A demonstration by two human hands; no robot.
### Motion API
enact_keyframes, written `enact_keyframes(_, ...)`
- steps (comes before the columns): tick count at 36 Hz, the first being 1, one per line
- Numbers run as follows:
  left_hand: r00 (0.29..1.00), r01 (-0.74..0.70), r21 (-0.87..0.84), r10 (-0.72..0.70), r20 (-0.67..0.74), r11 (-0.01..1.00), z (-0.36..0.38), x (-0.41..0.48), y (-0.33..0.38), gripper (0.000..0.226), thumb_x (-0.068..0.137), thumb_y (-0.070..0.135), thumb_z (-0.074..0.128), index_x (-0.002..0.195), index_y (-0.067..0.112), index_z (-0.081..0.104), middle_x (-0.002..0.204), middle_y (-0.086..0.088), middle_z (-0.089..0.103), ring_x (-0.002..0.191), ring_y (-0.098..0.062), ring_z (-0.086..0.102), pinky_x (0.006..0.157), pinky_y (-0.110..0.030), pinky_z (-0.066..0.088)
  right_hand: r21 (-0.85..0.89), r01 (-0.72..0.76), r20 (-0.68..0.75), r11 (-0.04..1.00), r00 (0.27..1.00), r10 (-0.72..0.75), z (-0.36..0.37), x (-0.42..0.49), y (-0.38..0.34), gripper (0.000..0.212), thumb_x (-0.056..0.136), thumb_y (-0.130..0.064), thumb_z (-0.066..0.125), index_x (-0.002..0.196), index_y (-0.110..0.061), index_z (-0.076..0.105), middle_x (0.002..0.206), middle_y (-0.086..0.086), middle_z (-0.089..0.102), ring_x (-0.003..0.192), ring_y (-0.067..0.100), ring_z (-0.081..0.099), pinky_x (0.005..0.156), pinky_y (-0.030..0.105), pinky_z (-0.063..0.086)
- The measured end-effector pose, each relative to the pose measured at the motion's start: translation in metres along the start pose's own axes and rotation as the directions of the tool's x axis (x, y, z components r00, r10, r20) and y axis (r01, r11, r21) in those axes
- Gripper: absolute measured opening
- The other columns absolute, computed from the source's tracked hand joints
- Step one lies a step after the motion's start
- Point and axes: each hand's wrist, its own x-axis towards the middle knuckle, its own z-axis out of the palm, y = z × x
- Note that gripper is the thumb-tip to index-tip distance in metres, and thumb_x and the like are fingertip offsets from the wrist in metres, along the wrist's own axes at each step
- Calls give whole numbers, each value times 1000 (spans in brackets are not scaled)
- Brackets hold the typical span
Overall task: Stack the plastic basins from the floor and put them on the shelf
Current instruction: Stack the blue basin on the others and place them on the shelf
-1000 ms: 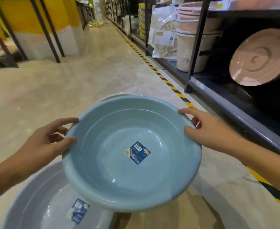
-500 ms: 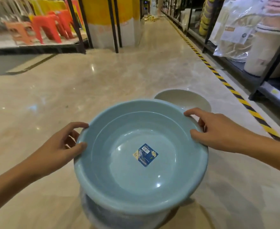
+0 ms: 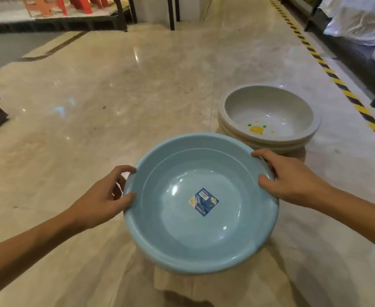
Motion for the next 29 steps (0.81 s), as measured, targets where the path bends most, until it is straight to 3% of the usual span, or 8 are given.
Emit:
enact_keyframes(9, 999, 44, 47, -45, 17, 998, 15, 12, -22, 69, 72, 68, 49, 135, 41, 41, 97, 8, 61, 76, -21, 64, 70, -38, 59, -19, 16, 47, 1000, 999, -15, 32, 20, 6, 59, 89, -32, 59, 144, -26, 39, 97, -8, 54, 82, 15, 51, 74, 31, 42)
enact_keyframes(16, 997, 70, 62, -72, 23, 996, 22, 13, -33, 70, 69, 67, 48, 134, 42, 36, 97, 7, 61, 75, -20, 63, 67, -34, 56, -51, 51, 59, 997, 997, -48, 54, 20, 13, 59, 88, -35, 59, 141, -29, 35, 112, -3, 60, 84, 16, 50, 70, 33, 41)
enact_keyframes(21, 998, 59, 99, -63, 31, 993, 26, 11, -37, 66, 70, 71, 45, 131, 48, 32, 97, 11, 60, 74, -17, 60, 64, -29, 55, -112, 48, 105, 993, 994, -37, 65, 15, 20, 61, 91, -41, 55, 145, -31, 30, 126, -3, 59, 101, 22, 59, 76, 37, 49)
enact_keyframes(29, 998, 63, 165, -67, 19, 984, 33, 12, -43, 82, 68, 72, 41, 141, 34, 37, 96, 14, 57, 68, -14, 56, 58, -19, 44, -172, 53, 120, 984, 992, -33, 77, 11, 23, 59, 92, -41, 51, 145, -31, 27, 133, -3, 56, 101, 25, 59, 81, 45, 53)
